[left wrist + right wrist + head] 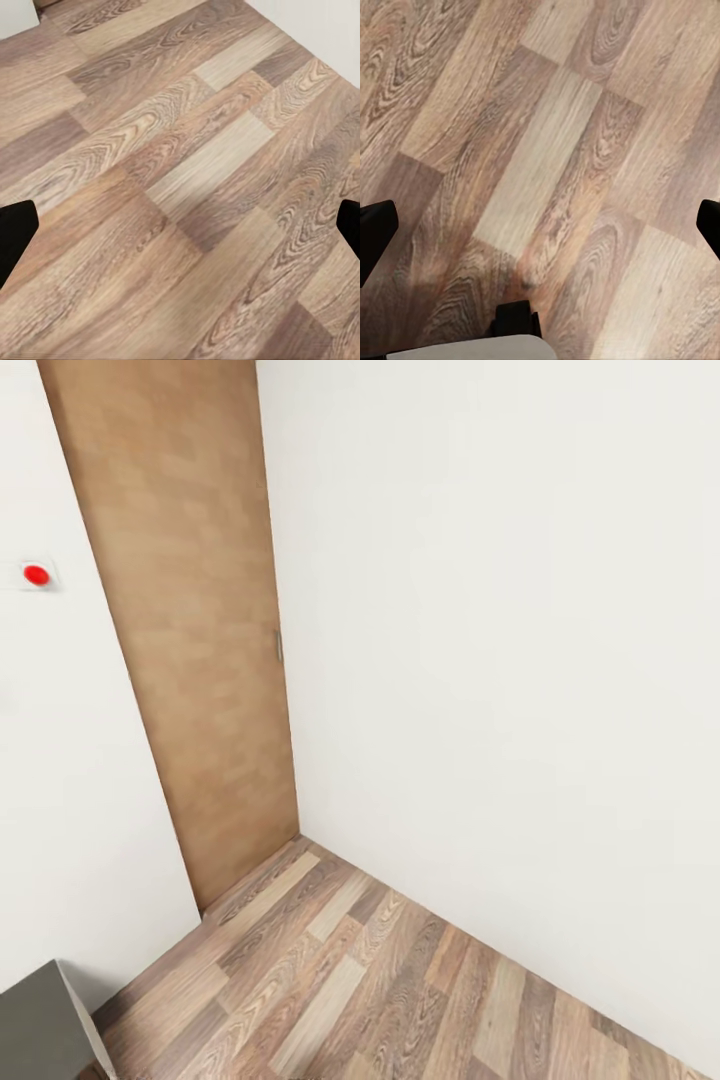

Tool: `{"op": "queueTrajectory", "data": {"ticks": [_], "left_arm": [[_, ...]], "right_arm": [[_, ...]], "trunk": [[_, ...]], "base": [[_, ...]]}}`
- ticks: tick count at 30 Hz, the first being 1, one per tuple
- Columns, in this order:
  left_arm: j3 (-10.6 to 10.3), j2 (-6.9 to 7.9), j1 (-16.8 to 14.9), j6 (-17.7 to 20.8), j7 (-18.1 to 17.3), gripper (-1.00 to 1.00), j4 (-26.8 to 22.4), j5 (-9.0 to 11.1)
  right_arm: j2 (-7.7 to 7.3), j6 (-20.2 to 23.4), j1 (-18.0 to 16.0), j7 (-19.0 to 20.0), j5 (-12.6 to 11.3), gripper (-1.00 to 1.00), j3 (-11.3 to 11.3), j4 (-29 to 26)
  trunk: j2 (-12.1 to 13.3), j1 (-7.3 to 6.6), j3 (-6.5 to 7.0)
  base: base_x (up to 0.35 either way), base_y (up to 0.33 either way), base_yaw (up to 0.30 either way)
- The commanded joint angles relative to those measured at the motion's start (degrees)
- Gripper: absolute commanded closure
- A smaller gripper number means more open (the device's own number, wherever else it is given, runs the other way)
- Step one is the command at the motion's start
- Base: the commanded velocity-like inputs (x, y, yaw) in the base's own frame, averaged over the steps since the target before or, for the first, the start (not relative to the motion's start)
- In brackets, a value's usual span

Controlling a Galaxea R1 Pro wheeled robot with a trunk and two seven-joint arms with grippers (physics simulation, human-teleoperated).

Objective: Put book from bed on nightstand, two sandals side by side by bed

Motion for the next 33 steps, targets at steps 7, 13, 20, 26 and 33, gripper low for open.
{"op": "queueTrajectory", "data": {"ticks": [7,13,20,26,33], "left_arm": [[0.03,-0.08,0.00,-0.07,-0.01,-1.00,-0.04,0.36],[0.01,-0.08,0.00,-0.07,-0.01,-1.00,-0.04,0.36],[-0.02,-0.08,0.00,-0.07,-0.01,-1.00,-0.04,0.34],[-0.05,-0.08,0.00,-0.07,-0.01,-1.00,-0.04,0.27],[-0.06,-0.08,0.00,-0.07,-0.01,-1.00,-0.04,0.27]], "right_arm": [[0.01,-0.07,0.03,-0.11,-0.02,-1.00,0.02,-0.07],[0.01,-0.07,0.03,-0.12,-0.02,-1.00,0.02,-0.07],[0.01,-0.07,0.03,-0.14,-0.02,-1.00,0.02,-0.07],[0.01,-0.07,0.03,-0.14,-0.02,-1.00,0.02,-0.07],[0.01,-0.07,0.03,-0.14,-0.02,-1.00,0.02,-0.07]], "trunk": [[-0.02,0.00,-0.04],[-0.02,0.00,-0.04],[-0.02,0.00,-0.04],[-0.02,0.00,-0.04],[-0.02,0.00,-0.04]], "base": [[0.000,0.000,0.294],[0.000,0.000,0.294],[0.000,0.000,0.294],[0.000,0.000,0.294],[0.000,0.000,0.294]]}}
